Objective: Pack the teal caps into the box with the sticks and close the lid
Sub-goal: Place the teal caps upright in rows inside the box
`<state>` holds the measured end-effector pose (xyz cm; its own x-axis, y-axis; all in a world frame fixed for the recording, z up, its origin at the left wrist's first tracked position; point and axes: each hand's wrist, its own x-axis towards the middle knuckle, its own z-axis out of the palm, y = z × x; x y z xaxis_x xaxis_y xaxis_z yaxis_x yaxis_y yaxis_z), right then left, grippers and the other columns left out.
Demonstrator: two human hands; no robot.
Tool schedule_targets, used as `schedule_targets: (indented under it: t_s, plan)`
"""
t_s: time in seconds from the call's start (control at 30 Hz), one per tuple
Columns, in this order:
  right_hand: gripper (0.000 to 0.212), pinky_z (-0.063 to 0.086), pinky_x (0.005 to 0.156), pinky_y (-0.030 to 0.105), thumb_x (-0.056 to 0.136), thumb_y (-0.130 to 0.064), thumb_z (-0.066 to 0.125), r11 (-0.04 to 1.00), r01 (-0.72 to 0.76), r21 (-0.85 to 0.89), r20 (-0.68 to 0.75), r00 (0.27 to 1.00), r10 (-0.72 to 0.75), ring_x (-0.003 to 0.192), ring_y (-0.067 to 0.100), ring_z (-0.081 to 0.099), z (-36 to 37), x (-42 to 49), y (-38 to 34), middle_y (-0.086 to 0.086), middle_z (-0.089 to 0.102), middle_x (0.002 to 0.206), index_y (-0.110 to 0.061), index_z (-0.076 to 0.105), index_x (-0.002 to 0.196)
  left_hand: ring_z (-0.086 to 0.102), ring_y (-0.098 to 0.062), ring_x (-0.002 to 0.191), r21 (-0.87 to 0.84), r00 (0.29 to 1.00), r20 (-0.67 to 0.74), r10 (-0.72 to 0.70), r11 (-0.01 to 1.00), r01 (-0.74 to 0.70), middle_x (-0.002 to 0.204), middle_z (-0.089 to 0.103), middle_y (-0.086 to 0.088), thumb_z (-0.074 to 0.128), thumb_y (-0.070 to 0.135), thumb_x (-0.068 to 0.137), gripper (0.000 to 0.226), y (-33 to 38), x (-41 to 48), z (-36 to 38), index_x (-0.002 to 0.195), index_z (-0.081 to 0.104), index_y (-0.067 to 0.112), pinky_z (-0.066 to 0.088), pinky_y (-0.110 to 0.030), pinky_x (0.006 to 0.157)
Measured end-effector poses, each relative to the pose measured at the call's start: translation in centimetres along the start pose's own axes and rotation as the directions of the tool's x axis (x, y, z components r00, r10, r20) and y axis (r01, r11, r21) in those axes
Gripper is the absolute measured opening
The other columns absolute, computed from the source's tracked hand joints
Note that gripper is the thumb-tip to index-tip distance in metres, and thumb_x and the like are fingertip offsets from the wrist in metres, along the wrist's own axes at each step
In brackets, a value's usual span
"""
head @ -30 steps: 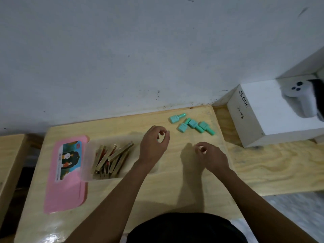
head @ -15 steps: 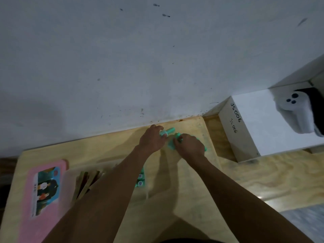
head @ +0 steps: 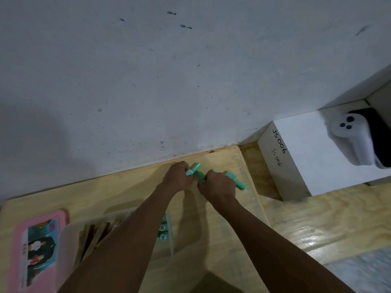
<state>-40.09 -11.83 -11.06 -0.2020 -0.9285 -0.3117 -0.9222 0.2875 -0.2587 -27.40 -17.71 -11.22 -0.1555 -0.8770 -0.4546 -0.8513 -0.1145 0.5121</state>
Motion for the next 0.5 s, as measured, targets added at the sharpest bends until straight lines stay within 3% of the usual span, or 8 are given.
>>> schedule_targets:
  t_s: [0.17,0.27,0.37,0.5]
  plan:
    - [0.036,0.048,0.063,0.03,0.089,-0.048,0.053,0.998,0.024,-0.05,0.012,1.0,-0.023,0.071,0.019,0.063,-0.2,-0.6,-0.7,0.002,0.067,0.082,-0.014,0.063,0.094,0.05,-0.017,0.069,-0.097,1.0,0.0,0.0,0.995,0.0,0.085,0.056,-0.006,0.063,0.02,0.085,0.017,-0.8,-1.4,-0.9,0.091,0.05,0.011,0.032,-0.024,0.051]
    - [0.038,0.048,0.066,0.03,0.089,-0.049,0.053,0.997,-0.004,-0.071,0.044,0.999,0.007,0.079,0.022,0.066,-0.1,-0.8,-1.2,0.004,0.069,0.089,-0.013,0.062,0.098,0.055,-0.019,0.069,-0.221,0.999,-0.024,-0.037,0.975,0.031,0.09,0.058,-0.007,0.061,0.02,0.087,0.016,-1.2,-2.6,-1.3,0.095,0.049,0.014,0.045,-0.031,0.057]
    - [0.039,0.047,0.066,0.031,0.09,-0.048,0.054,0.996,-0.033,-0.078,0.079,0.996,0.039,0.086,0.023,0.067,-0.3,-1.1,-1.6,0.005,0.069,0.096,-0.012,0.061,0.104,0.067,-0.03,0.085,-0.46,0.997,0.021,-0.076,0.885,0.077,0.109,0.062,-0.012,0.063,0.016,0.088,0.041,-1.2,-4.2,-1.7,0.126,0.049,0.012,0.057,-0.043,0.079]
    - [0.039,0.046,0.064,0.029,0.089,-0.047,0.055,0.998,-0.055,-0.04,0.084,0.995,0.058,0.086,0.022,0.066,-0.4,-1.7,-1.5,0.004,0.068,0.096,-0.012,0.061,0.106,0.069,-0.024,0.074,-0.7,0.992,0.05,-0.119,0.704,0.12,0.116,0.063,-0.014,0.061,0.01,0.089,0.043,-0.9,-6.9,-2.2,0.131,0.049,0.008,0.058,-0.029,0.067]
